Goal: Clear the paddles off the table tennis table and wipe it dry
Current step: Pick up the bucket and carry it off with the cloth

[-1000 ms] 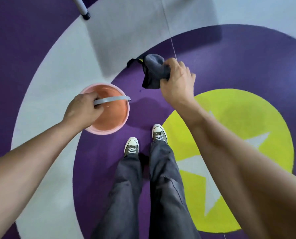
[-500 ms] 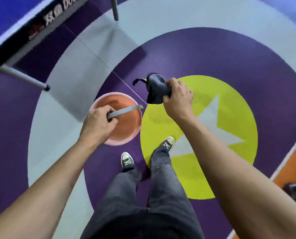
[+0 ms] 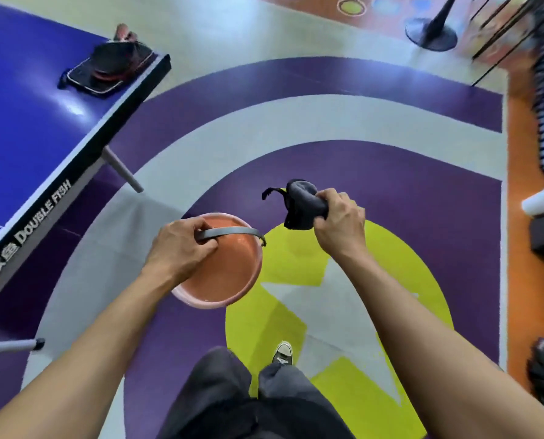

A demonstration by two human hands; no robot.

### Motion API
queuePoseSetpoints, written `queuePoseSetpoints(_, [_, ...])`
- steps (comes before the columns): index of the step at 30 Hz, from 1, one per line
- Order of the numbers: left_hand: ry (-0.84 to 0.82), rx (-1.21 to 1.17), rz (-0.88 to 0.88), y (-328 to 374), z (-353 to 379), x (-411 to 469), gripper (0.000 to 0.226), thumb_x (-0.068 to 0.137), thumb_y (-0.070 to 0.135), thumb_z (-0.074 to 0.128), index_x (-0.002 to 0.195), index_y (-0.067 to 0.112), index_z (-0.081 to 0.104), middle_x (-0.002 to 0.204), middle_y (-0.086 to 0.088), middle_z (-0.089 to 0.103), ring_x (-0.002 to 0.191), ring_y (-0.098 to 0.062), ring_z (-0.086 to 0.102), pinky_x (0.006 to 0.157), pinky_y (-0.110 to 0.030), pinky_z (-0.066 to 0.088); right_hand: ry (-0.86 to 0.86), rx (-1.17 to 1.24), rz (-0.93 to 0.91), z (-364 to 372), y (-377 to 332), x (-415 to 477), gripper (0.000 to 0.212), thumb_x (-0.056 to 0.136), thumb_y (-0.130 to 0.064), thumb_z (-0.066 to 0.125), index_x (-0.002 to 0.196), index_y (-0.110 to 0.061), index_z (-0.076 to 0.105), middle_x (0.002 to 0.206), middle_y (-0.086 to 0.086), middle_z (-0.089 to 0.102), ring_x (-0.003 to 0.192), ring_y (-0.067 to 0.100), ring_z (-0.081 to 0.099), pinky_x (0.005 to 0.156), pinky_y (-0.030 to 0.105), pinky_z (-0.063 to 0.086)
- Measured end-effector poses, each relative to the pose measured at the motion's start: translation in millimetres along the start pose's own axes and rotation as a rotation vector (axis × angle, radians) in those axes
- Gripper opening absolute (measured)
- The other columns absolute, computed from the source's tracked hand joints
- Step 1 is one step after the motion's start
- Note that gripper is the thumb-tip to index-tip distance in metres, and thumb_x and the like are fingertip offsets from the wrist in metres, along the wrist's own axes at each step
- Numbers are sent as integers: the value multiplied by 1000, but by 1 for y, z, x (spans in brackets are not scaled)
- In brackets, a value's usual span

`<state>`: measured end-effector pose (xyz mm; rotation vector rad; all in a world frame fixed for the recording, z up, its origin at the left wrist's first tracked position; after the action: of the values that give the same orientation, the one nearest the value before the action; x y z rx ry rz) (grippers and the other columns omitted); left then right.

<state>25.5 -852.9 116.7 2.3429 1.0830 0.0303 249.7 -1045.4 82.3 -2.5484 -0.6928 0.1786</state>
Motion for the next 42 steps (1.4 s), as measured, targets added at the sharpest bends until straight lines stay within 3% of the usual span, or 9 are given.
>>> queuePoseSetpoints(9, [-15, -34, 217, 142, -16, 166, 21, 80, 34, 76, 98, 24, 76, 94, -3, 76, 96, -26, 68, 84, -38, 54, 149, -12, 135, -61, 48, 147, 39, 79, -13, 63, 117, -18, 63, 104, 12, 63, 99, 38, 59, 92, 43, 39])
queuePoseSetpoints(21, [-110, -64, 579, 337, -31, 385, 19, 81, 31, 77, 96, 20, 78, 89, -2, 74, 86, -25, 65, 79, -40, 56, 336, 0, 404, -145, 88, 325, 45, 82, -9, 62, 126, -16, 63, 115, 16, 62, 110, 39, 57, 97, 43, 38])
queuePoseSetpoints(34, [-129, -53, 598, 552, 35, 636, 14, 79, 32, 79, 87, 21, 79, 76, 1, 69, 81, -24, 65, 65, -31, 42, 384, 91, 496, -207, 217, 601, 43, 80, -5, 59, 121, -19, 63, 116, 12, 62, 110, 35, 56, 98, 44, 43])
queuePoseSetpoints(42, [-122, -116, 578, 670, 64, 800, 20, 80, 32, 79, 94, 18, 80, 82, 1, 70, 84, -22, 65, 72, -31, 46, 364, 58, 454, -255, 270, 806, 40, 82, -5, 59, 120, -19, 62, 110, 10, 60, 106, 34, 55, 94, 42, 38])
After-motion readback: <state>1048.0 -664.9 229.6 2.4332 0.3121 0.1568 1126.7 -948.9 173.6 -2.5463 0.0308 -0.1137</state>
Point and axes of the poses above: each hand's wrist, its own x-axis towards the middle knuckle, its own z-axis out of the palm, y = z × x, the point moved 2 cm from there along x, towards the middle knuckle
